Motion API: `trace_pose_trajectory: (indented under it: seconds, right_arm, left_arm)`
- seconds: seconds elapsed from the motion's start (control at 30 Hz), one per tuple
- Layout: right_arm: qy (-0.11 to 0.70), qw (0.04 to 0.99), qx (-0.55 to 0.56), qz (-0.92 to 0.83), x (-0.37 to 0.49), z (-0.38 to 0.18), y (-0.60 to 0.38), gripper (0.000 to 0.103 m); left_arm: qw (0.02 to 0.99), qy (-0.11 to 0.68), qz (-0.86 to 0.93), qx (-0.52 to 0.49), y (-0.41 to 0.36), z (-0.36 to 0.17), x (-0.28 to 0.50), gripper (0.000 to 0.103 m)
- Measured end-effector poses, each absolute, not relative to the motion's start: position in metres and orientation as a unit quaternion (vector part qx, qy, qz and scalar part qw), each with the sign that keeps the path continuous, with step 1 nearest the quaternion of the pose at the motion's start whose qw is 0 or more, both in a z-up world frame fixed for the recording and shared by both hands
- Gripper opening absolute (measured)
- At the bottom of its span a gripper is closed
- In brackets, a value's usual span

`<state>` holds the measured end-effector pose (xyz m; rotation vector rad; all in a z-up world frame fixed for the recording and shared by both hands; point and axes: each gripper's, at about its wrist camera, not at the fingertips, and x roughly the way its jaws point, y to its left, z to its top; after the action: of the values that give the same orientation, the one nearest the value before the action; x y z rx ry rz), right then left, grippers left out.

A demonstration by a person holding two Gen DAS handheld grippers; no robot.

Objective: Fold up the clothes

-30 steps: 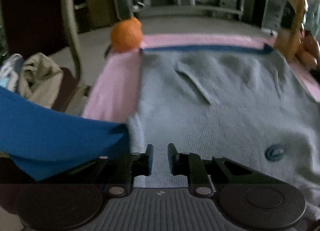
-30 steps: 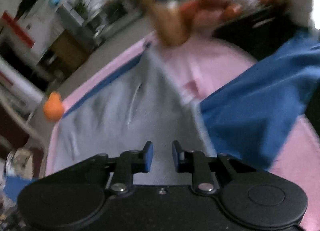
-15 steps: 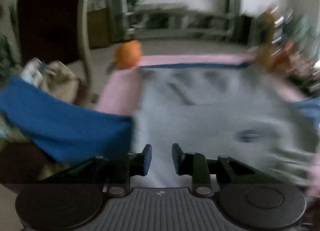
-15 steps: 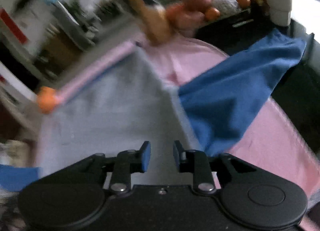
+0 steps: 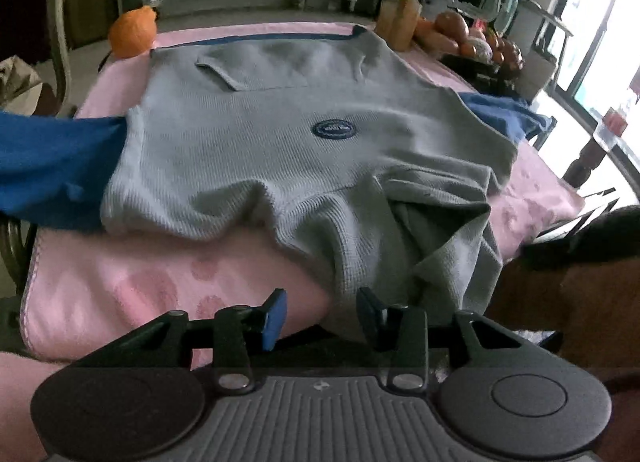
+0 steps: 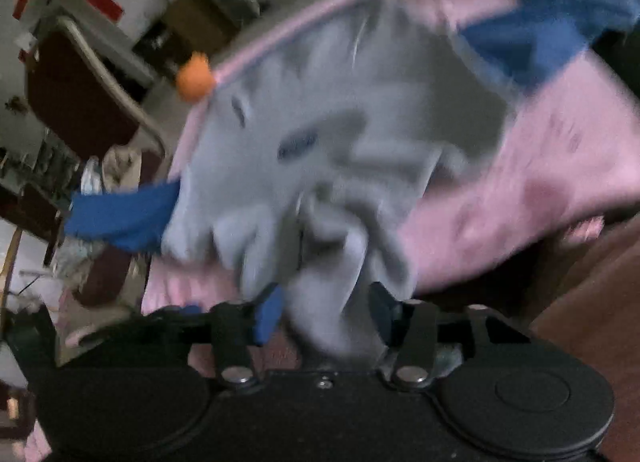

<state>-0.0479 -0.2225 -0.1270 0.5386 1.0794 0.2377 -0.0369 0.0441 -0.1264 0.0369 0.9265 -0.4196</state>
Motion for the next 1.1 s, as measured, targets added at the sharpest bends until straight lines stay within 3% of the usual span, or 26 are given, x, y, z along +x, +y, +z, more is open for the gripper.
trace_pose_trajectory:
  seconds: [0.07,0.2,0.33,0.37,0.4,0.43,0.67,0.8,0.97,1.03,1.1]
  right_arm:
    - [0.520,0.815,0.227,0.121,-0.051,-0.136,-0.202,0.046]
    - [0.552,0.812,0.154,0.110,-0.049,-0.158,-0.166,0.060]
    - [0.554,0.825,0.070,0.080,-0.041,-0.178,-0.138,0.057]
    - [0.548,0.833,0.043,0.069,-0.041,-0.180,-0.133,0.048]
    - [0.549,0.833,0.024,0.067,-0.043,-0.181,-0.131,0.006]
    - [0.553,0.831,0.008,0.067,-0.046,-0.181,-0.130,0.002]
    - [0.524,0.848,0.066,0.040,-0.076,-0.121,-0.194,0.003]
    - [0.548,0.833,0.073,0.023,-0.077,-0.130,-0.206,0.003]
    - [0.603,0.796,-0.002,0.060,-0.081,-0.149,-0.176,0.007]
    - [0.602,0.796,-0.024,0.061,-0.084,-0.145,-0.168,0.023]
    - [0.579,0.812,-0.005,0.070,-0.086,-0.132,-0.167,0.031]
  left_arm:
    - [0.875,0.443,-0.194,0.009,0.049,-0.126,-0.039,0.041]
    - [0.876,0.442,-0.191,0.010,0.050,-0.128,-0.037,0.041]
    - [0.877,0.443,-0.187,0.012,0.051,-0.129,-0.034,0.041]
    - [0.877,0.443,-0.185,0.012,0.052,-0.129,-0.034,0.041]
    - [0.877,0.444,-0.184,0.008,0.054,-0.129,-0.033,0.041]
    - [0.877,0.444,-0.183,0.002,0.056,-0.128,-0.032,0.041]
    - [0.878,0.446,-0.169,-0.037,0.071,-0.128,-0.025,0.041]
    - [0.878,0.450,-0.157,-0.049,0.077,-0.128,-0.023,0.041]
    - [0.879,0.451,-0.146,-0.052,0.081,-0.127,-0.023,0.041]
    - [0.879,0.450,-0.145,-0.055,0.083,-0.127,-0.023,0.041]
    - [0.880,0.450,-0.144,-0.054,0.082,-0.127,-0.022,0.041]
